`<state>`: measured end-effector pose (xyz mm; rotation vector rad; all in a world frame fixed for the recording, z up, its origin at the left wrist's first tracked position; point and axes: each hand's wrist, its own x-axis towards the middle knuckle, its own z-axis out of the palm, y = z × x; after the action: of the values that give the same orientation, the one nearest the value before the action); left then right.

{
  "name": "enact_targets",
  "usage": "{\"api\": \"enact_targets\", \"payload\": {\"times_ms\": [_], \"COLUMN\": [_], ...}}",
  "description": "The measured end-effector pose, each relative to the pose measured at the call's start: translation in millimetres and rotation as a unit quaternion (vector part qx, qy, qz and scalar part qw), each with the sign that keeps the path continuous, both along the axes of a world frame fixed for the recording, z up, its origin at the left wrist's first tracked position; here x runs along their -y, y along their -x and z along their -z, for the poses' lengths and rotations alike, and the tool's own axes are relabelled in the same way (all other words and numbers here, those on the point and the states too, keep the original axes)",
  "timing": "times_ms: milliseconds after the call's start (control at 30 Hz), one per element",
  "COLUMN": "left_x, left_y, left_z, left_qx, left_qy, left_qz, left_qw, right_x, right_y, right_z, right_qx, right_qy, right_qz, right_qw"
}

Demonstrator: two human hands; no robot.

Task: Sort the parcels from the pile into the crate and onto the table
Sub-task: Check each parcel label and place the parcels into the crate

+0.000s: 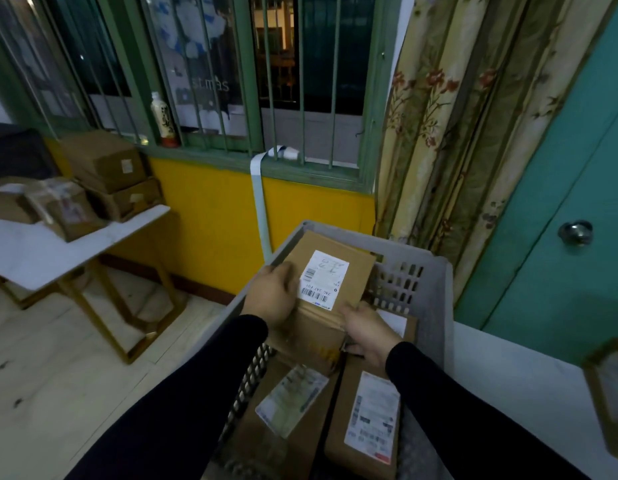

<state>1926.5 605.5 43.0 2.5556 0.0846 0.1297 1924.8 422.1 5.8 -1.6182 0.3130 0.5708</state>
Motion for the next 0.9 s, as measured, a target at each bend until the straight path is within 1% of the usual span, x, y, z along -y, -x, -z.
{"api": "enact_targets", "payload": {"times_ms": [133,267,333,433,567,600,700,767,900], "left_x": [2.7,1.8,0.9,0.1,-0.3,1.5,6.0,7.5,10.9], "left_y": [-16.1,-28.5,-29.6,-31.8,-41.5,-38.2,-24.2,-12.8,-1.6], "left_z": [19.0,32.9,39.5,47.3,55.9,51.6,36.7,23.8,-2.0], "left_qx": [0.012,0.008,0.0,0.005,-0.036,-0.051,-0.039,-0.025,-0.031], "left_qy": [-0.052,-0.11,-0.131,-0.121,-0.142,-0.132,-0.097,-0.094,-0.095], "left_qz": [0.03,0.046,0.058,0.059,0.059,0.054,0.045,0.047,0.043], "left_qw": [0.998,0.993,0.99,0.991,0.987,0.988,0.994,0.994,0.994], "right_x": [-0.9,-2.0,-5.6,-8.9,-6.0,-4.5,0.8,7.4,15.9], "right_y": [-18.0,-25.4,-24.3,-21.5,-20.4,-19.8,-16.5,-10.2,2.2], "right_z": [10.0,12.7,13.6,10.9,9.7,8.6,-5.3,-15.0,-31.5], "right_qx": [0.006,0.057,0.081,0.09,0.071,0.06,0.042,0.057,0.116], "right_qy": [0.009,0.034,0.041,0.043,0.043,0.039,0.028,0.046,0.079], "right_qz": [0.016,0.04,0.031,0.024,0.019,0.021,0.026,0.028,0.037], "right_qw": [1.0,0.997,0.995,0.995,0.996,0.997,0.998,0.997,0.989]}}
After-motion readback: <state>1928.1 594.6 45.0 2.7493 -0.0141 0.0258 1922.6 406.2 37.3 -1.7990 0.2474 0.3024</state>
